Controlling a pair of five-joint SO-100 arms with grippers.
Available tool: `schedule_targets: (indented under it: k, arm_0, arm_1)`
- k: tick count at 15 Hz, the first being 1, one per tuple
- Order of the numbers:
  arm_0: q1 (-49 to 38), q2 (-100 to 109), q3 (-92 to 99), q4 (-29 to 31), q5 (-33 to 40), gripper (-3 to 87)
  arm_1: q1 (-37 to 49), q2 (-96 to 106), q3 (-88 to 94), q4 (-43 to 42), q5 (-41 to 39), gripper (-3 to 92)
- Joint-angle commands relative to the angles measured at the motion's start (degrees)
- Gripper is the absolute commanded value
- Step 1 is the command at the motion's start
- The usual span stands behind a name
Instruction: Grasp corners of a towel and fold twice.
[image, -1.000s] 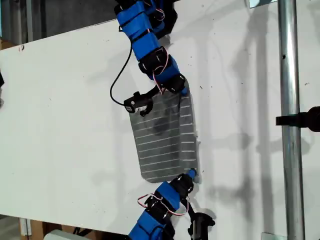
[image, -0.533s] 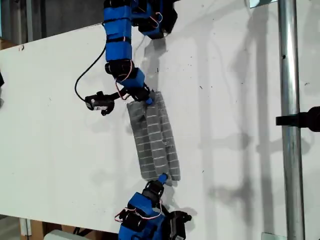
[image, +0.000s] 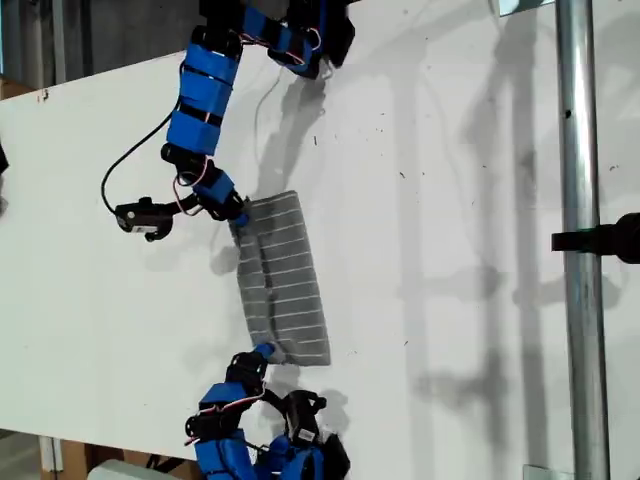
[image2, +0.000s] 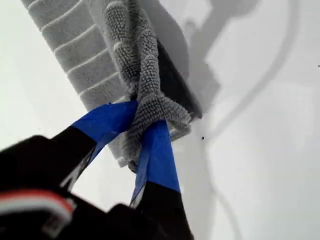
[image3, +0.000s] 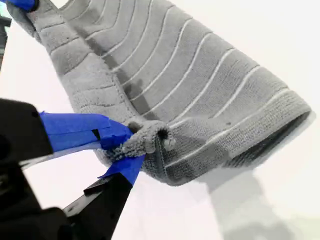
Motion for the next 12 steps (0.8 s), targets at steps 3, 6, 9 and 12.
schedule_targets:
  k: [3,6,9,12]
  arm_0:
    - [4.0,5.2,2.5,2.5,-6.2,-2.9]
    - [11.1,4.2,9.8,-2.6,-14.9,-2.8]
    - [16.6,1.3,17.4,-10.7,-23.6,-2.6]
    - [18.6,-1.8,21.3,-16.5,-27.9,4.5]
  arm_1:
    - [-4.0,4.7,1.2,4.2,1.1,-0.1]
    - [-8.3,5.0,8.2,5.2,4.9,-0.1]
    - [-10.5,0.5,11.2,4.7,8.0,-0.1]
    - [-8.3,-10.1,9.0,7.6,12.1,11.3]
